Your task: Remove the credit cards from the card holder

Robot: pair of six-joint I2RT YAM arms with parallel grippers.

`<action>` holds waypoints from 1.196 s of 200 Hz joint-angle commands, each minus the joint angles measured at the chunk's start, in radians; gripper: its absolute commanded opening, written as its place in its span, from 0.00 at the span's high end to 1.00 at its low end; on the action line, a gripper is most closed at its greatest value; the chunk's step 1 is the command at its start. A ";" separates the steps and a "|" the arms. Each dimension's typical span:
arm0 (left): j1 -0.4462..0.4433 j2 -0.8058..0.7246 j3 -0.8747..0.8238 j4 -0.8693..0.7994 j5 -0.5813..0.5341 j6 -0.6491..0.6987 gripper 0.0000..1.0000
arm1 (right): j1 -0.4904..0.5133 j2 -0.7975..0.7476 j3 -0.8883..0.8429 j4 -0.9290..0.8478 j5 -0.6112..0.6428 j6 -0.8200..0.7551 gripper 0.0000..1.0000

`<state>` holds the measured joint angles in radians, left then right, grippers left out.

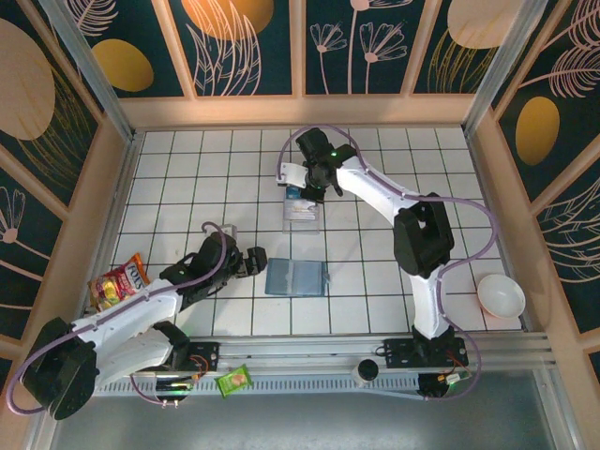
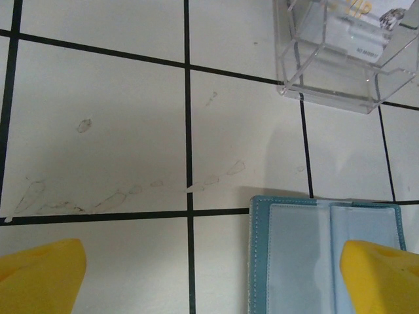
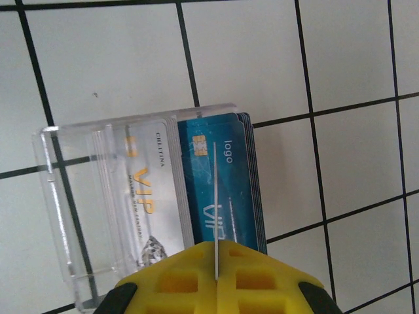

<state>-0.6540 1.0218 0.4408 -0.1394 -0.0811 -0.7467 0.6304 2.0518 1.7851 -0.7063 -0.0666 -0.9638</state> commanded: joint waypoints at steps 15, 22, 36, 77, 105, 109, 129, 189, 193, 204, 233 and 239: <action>0.014 0.027 0.030 0.031 0.036 0.023 0.01 | -0.001 0.019 0.030 0.035 0.010 -0.037 1.00; 0.016 0.034 0.030 0.033 0.035 0.022 0.01 | -0.001 0.019 0.024 0.036 0.010 -0.042 1.00; 0.020 0.048 0.030 0.037 0.038 0.023 0.01 | -0.001 0.021 0.012 0.040 0.011 -0.047 1.00; 0.022 0.055 0.022 0.049 0.052 0.013 0.01 | 0.001 0.023 0.000 0.054 -0.004 -0.046 1.00; 0.022 0.043 0.022 0.048 0.055 0.011 0.01 | 0.001 0.031 -0.008 0.061 -0.009 -0.047 1.00; 0.023 0.043 0.021 0.047 0.055 0.010 0.01 | 0.001 0.030 -0.009 0.061 -0.011 -0.047 1.00; 0.022 0.041 0.018 0.046 0.055 0.008 0.01 | 0.000 0.034 -0.021 0.061 -0.018 -0.049 1.00; 0.025 0.044 0.016 0.051 0.052 0.007 0.01 | 0.005 0.041 -0.064 0.091 -0.008 -0.038 1.00; 0.025 0.044 0.016 0.052 0.052 0.009 0.01 | 0.005 0.041 -0.065 0.096 -0.005 -0.036 0.98; 0.025 0.045 0.015 0.054 0.056 0.009 0.01 | 0.007 0.038 -0.068 0.113 0.001 -0.027 0.83; 0.027 0.048 0.006 0.073 0.070 0.006 0.01 | 0.005 0.023 -0.048 0.201 0.001 0.035 0.69; 0.027 0.050 0.005 0.075 0.070 0.003 0.01 | 0.004 0.020 -0.039 0.224 0.001 0.057 0.68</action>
<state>-0.6350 1.0740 0.4480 -0.0990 -0.0296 -0.7406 0.6312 2.0792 1.7264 -0.5861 -0.0685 -0.9745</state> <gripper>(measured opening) 0.988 0.304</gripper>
